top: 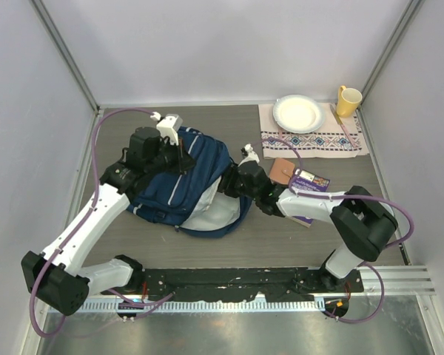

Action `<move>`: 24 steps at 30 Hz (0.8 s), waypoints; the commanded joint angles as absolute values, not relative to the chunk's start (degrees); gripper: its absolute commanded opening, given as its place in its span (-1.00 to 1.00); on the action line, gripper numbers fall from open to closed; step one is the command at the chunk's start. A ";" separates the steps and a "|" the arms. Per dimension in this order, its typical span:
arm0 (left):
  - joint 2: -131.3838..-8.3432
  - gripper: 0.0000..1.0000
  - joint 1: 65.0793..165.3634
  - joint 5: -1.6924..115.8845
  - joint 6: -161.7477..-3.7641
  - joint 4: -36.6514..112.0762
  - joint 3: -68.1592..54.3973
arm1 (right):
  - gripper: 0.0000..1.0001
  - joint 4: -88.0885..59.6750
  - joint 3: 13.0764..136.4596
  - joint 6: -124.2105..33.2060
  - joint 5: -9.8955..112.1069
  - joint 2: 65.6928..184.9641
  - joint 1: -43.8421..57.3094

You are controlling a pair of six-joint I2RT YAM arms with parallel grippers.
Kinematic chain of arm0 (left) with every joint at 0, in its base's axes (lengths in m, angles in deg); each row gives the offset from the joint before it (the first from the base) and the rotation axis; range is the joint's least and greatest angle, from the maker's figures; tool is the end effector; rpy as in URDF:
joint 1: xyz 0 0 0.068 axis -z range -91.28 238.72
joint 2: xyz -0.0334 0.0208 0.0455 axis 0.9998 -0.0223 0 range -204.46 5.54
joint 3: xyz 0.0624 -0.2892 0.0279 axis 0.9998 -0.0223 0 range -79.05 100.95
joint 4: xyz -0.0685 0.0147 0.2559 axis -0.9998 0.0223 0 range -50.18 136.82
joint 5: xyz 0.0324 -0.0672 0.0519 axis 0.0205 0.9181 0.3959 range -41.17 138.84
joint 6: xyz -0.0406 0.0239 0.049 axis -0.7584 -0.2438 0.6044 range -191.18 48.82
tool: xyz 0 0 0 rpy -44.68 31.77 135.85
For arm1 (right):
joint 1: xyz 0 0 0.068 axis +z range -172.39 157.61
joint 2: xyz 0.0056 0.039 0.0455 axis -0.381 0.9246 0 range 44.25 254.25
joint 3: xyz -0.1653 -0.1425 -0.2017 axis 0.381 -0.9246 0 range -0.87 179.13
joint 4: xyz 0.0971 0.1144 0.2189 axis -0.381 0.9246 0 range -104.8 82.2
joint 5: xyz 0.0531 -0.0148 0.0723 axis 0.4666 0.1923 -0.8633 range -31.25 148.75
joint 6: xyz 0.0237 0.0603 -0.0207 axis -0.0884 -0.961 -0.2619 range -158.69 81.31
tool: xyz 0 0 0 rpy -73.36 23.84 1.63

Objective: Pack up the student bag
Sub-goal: Place the book in the student bag.

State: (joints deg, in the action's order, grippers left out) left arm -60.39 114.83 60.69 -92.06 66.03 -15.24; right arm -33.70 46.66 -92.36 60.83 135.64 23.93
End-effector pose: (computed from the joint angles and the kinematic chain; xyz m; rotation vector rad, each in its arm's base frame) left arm 0.2334 -0.1269 0.3677 0.2288 2.1206 -0.7095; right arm 0.2534 0.2626 0.2188 0.1646 2.1703 1.0373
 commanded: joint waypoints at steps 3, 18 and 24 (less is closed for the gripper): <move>-57.74 -1.00 114.39 61.32 -92.89 57.75 -14.45 | -0.15 -38.52 47.30 -96.07 57.10 138.37 23.66; -58.79 -1.00 114.30 62.63 -92.53 57.57 -14.89 | -0.30 -52.86 53.27 -98.81 54.88 149.27 23.75; -59.23 -1.00 114.21 62.90 -91.57 58.18 -14.63 | -0.44 -50.31 57.93 -98.36 53.31 152.43 23.57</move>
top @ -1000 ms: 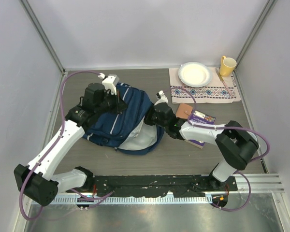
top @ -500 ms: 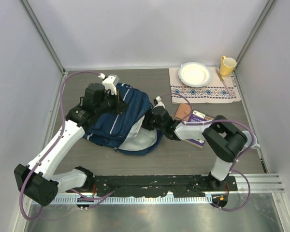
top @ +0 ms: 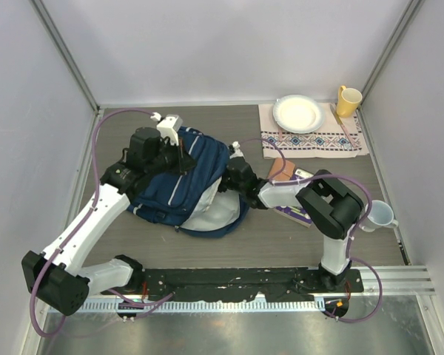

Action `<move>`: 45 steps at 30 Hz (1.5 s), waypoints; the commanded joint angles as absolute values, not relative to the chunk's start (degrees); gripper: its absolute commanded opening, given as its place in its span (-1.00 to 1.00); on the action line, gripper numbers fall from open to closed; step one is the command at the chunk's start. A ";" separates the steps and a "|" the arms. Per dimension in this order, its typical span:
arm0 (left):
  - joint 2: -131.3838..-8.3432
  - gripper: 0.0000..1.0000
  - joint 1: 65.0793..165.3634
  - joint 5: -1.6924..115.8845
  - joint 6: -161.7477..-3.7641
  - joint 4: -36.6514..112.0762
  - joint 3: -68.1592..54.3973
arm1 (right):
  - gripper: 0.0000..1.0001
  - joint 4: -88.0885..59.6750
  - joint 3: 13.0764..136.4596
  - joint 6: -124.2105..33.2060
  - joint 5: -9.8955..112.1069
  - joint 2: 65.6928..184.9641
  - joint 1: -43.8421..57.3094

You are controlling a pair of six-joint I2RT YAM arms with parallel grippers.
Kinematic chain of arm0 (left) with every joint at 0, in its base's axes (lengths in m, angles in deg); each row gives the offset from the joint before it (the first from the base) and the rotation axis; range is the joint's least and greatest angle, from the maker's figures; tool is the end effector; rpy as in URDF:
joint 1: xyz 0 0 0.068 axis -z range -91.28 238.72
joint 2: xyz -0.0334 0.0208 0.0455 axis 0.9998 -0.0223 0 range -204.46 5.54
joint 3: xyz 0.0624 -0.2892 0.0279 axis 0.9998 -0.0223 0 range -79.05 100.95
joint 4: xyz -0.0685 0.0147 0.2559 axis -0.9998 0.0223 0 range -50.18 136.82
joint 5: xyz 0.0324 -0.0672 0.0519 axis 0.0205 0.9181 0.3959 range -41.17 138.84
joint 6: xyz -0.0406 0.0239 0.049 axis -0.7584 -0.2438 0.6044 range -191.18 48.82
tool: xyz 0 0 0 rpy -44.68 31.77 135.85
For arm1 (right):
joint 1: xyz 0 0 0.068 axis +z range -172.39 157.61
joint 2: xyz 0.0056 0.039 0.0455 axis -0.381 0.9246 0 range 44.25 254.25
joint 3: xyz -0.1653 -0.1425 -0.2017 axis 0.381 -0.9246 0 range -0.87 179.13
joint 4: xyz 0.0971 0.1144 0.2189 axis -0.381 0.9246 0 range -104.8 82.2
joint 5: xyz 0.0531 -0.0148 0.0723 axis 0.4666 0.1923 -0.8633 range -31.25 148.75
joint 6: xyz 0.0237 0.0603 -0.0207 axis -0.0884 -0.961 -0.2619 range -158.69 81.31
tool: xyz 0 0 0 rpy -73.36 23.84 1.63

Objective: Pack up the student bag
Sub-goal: Place the book in the student bag.

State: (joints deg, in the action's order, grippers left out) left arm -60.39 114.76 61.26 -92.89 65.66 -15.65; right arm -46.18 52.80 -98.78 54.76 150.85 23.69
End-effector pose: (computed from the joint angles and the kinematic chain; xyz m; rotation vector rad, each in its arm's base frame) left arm 0.2335 -0.1272 0.3659 0.2187 2.1254 -0.7271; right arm 0.2887 0.3054 0.1806 0.2144 2.1679 1.2298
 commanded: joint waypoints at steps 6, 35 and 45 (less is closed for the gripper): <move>-59.06 -1.00 114.12 61.67 -90.86 59.06 -14.63 | -0.28 -50.75 54.60 -96.89 53.65 151.57 23.05; -63.19 0.15 113.77 60.35 -88.49 76.83 -13.48 | 0.74 0.66 36.84 -83.69 83.88 96.90 2.32; -62.83 0.56 114.91 66.66 -96.92 65.24 -12.25 | 0.87 9.27 34.73 -87.20 79.84 95.05 -11.49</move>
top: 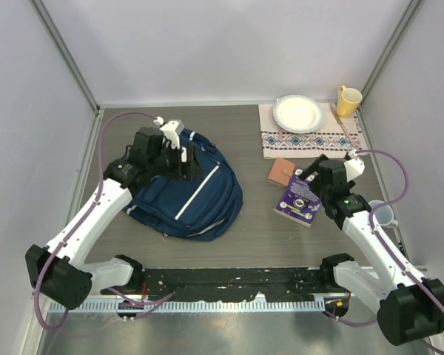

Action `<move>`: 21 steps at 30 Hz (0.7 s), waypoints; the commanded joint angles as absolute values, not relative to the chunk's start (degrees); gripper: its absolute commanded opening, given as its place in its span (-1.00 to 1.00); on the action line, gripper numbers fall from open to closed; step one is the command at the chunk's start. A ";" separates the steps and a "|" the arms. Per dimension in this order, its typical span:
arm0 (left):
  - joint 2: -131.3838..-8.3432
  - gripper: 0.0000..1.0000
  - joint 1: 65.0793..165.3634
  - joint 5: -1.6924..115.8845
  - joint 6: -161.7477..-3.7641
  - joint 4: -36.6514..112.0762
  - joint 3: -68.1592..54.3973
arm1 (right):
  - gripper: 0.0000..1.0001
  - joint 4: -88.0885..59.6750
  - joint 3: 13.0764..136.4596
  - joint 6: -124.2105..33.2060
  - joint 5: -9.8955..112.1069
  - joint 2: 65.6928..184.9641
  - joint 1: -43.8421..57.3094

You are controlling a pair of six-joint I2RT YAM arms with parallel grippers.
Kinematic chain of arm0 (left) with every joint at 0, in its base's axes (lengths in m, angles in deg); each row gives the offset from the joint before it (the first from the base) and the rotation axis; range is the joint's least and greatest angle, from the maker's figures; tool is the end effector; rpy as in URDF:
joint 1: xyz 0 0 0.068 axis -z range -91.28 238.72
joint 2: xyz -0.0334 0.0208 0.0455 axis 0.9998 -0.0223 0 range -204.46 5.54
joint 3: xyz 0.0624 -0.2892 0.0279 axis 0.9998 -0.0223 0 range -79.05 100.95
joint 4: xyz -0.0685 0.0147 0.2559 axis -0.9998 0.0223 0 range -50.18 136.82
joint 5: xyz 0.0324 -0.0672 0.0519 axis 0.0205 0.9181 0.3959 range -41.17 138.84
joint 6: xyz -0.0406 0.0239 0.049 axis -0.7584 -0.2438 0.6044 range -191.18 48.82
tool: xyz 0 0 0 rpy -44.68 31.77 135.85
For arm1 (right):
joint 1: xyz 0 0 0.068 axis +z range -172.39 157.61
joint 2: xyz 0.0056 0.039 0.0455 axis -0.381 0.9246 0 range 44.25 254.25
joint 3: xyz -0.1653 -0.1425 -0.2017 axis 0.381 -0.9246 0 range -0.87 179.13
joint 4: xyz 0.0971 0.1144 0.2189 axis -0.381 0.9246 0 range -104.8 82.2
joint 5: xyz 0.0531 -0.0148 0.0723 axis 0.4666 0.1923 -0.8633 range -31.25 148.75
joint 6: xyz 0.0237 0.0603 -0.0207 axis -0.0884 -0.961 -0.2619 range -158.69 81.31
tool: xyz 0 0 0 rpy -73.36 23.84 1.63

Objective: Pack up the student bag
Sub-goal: Place the book in the student bag, then pick up the book from the center of the board.

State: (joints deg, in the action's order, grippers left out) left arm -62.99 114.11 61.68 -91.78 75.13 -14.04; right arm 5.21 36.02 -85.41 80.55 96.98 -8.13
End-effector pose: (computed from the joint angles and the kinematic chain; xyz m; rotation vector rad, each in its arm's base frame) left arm 0.2348 -0.1249 0.3473 0.2212 2.3082 -0.6732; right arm 0.2009 0.0302 0.2602 0.8012 1.9979 0.2000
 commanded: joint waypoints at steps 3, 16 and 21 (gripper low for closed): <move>-67.66 0.58 119.73 66.59 -98.42 59.97 -10.68 | 0.89 10.68 33.24 -89.04 79.23 95.05 -14.48; -99.03 0.57 133.27 69.58 -104.83 46.94 2.41 | 0.86 4.19 25.59 -86.77 67.63 100.84 -25.64; -106.51 0.56 135.30 69.75 -107.12 44.39 4.18 | 0.72 -1.26 22.78 -85.71 62.71 103.13 -26.52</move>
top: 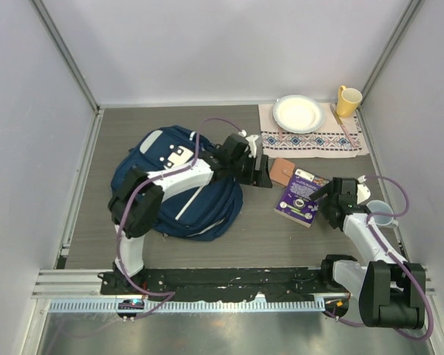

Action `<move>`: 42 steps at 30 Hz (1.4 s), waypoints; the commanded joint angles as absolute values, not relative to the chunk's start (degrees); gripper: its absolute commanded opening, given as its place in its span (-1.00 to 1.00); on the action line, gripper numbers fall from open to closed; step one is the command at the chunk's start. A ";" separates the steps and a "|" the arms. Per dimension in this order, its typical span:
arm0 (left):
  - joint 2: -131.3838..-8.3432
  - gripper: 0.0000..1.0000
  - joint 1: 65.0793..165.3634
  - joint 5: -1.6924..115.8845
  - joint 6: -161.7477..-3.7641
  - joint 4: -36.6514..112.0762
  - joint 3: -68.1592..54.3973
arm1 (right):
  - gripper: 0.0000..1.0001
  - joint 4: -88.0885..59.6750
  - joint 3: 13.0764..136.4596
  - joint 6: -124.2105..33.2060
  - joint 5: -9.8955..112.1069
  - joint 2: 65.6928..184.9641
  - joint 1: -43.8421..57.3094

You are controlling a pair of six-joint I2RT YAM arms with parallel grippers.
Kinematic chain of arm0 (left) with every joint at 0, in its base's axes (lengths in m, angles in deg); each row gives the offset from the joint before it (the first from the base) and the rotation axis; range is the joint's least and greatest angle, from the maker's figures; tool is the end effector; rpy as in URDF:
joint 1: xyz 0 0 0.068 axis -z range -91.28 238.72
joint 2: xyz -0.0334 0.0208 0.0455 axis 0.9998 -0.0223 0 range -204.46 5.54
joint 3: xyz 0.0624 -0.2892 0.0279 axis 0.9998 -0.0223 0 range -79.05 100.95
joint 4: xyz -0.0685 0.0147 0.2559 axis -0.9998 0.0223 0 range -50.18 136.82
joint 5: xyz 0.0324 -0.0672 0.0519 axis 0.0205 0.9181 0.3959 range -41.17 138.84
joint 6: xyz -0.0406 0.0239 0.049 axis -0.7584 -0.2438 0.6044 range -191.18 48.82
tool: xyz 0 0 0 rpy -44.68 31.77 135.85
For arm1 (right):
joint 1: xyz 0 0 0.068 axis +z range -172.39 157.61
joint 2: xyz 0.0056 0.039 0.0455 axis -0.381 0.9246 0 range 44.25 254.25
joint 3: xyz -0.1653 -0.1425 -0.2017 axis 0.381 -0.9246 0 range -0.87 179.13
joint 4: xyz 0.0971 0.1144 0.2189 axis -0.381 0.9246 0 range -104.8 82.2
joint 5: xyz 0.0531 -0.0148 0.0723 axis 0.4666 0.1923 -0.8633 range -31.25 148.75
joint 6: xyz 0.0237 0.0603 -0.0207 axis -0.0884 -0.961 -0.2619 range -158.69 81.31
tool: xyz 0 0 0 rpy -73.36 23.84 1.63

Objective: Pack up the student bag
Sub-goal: Pick up the book from the center of the board.

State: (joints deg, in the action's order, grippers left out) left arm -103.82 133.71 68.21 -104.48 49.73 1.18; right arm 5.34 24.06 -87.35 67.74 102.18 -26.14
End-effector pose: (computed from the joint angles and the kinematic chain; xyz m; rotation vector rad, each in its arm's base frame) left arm 0.3126 -0.3381 0.2383 0.4465 2.4115 -1.0592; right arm 0.1840 -0.0205 0.1707 1.1564 2.2021 0.1357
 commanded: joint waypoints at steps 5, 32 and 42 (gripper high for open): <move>-112.57 0.56 137.67 70.45 -108.96 41.84 5.41 | 0.65 -2.23 21.81 -84.48 61.65 103.84 -26.61; -121.99 0.28 142.69 82.06 -114.77 34.10 9.72 | -0.40 -10.76 17.06 -85.54 44.96 93.55 -26.61; -121.37 0.19 142.77 83.11 -113.63 35.16 10.77 | -0.53 -10.76 17.85 -84.22 42.83 94.61 -26.61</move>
State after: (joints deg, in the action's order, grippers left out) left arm -121.50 139.66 76.56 -112.76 38.78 7.82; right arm -7.91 16.70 -83.16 52.35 94.40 -27.78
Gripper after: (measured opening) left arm 0.608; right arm 0.363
